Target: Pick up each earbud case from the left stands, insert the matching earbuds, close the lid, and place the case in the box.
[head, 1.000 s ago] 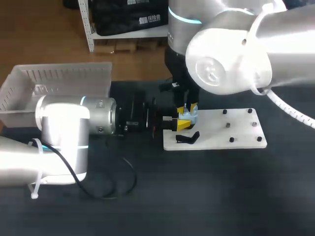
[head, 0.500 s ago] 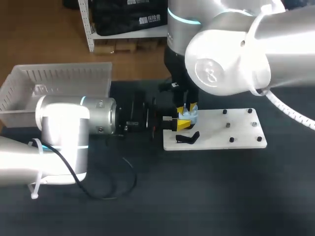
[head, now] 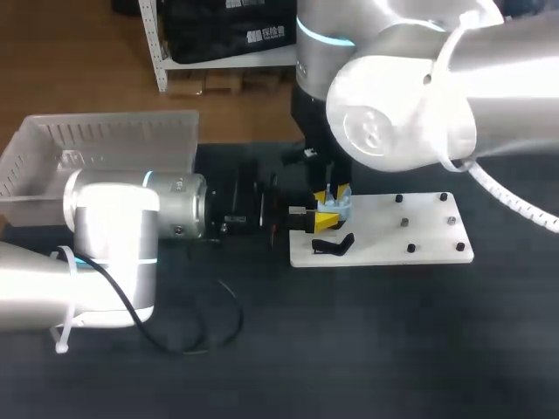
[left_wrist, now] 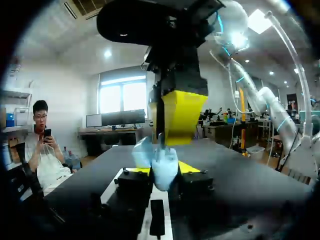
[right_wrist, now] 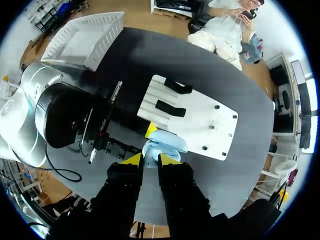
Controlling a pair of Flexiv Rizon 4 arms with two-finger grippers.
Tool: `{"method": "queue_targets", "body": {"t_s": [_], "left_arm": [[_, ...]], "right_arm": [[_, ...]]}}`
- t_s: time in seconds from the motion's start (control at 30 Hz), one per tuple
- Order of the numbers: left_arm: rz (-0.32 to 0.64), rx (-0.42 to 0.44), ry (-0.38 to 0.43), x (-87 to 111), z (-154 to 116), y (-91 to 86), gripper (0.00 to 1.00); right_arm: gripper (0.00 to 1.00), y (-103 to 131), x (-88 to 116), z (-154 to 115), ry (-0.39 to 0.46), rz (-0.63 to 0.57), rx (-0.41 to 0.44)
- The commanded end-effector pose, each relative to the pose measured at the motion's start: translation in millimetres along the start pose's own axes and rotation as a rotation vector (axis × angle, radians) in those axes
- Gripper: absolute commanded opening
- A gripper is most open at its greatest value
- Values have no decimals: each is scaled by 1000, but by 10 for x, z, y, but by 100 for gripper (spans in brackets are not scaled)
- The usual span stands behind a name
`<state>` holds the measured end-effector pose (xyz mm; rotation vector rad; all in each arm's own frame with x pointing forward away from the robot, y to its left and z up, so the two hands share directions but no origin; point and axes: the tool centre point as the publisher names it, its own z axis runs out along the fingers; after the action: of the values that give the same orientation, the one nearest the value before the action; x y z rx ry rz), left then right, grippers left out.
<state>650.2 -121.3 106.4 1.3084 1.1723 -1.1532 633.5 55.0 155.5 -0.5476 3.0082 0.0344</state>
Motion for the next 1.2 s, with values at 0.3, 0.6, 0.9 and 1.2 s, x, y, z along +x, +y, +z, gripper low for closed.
{"method": "queue_targets", "body": {"t_s": [0.3,0.6,0.9,1.2], "left_arm": [[2,0,-3,10,-2,11,0],[2,0,-3,10,-2,11,0],[2,0,-3,10,-2,11,0],[2,0,-3,10,-2,11,0]], "right_arm": [[0,5,-5,61,8,-10,8],[0,23,-5,82,8,-21,21],[54,29,2,56,-23,-20,24],[58,44,19,-19,-64,-15,6]]}}
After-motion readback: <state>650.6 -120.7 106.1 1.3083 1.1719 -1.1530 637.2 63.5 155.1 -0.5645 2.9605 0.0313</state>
